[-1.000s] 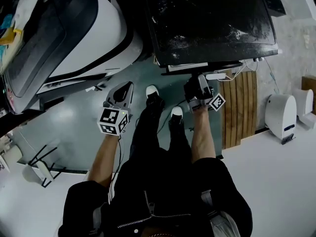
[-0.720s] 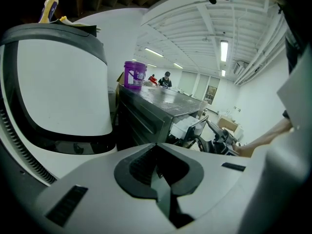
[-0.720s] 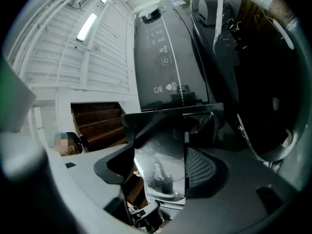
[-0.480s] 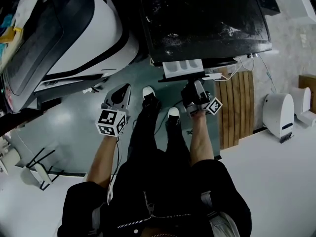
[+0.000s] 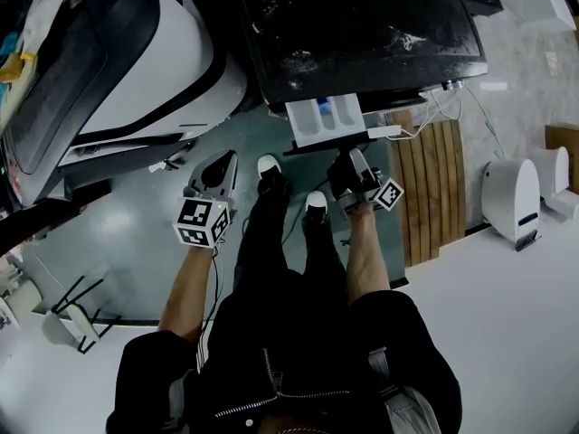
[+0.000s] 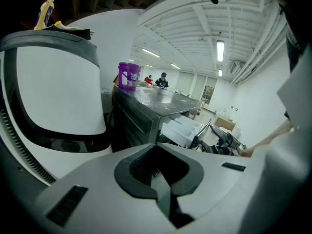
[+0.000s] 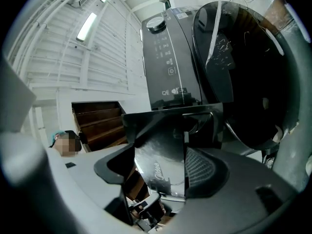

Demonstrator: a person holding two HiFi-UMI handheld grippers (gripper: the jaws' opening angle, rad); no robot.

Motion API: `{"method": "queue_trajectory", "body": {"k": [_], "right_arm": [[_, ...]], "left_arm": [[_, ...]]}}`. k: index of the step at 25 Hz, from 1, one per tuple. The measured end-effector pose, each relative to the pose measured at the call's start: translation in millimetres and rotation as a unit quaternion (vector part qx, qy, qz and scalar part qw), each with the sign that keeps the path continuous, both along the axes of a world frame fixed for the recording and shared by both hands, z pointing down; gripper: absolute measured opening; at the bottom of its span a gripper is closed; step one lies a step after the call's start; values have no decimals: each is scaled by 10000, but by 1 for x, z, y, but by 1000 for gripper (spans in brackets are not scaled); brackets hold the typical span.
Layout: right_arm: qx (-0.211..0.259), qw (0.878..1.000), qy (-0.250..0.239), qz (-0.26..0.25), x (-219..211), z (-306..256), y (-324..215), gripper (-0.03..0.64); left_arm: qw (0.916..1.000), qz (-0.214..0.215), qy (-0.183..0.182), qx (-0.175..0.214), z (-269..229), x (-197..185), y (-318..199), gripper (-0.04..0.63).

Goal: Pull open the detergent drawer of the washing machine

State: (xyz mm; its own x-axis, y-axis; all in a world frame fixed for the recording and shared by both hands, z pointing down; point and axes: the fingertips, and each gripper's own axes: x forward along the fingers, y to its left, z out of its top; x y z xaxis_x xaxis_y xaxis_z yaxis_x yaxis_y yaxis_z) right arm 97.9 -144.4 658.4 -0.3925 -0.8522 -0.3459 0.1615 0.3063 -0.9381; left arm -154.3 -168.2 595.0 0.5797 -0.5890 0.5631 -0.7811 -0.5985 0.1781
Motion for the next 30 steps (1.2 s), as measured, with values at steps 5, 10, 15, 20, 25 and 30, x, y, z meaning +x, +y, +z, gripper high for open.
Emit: {"method": "queue_trajectory", "body": {"k": [5, 10, 15, 20, 25, 30], "right_arm": [[-14, 10000, -51, -48, 2, -1, 13, 301], [-10, 9999, -57, -83, 5, -1, 29, 282], [-71, 9999, -45, -77, 7, 2, 38, 253], [-417, 9983, 323, -249, 5, 18, 44, 229], [-632, 9940, 692, -563, 0, 20, 45, 227], [-694, 9858, 1189, -960, -1, 10, 57, 125]], "left_arm": [[10000, 41, 14, 10, -1, 6, 9, 20], [10000, 60, 46, -4, 0, 11, 18, 20], [10000, 65, 59, -9, -1, 13, 24, 20], [10000, 62, 52, -10, -1, 12, 26, 20], [10000, 14, 67, 43, -5, 13, 24, 20], [9998, -40, 142, 161, -16, 21, 25, 20]]}}
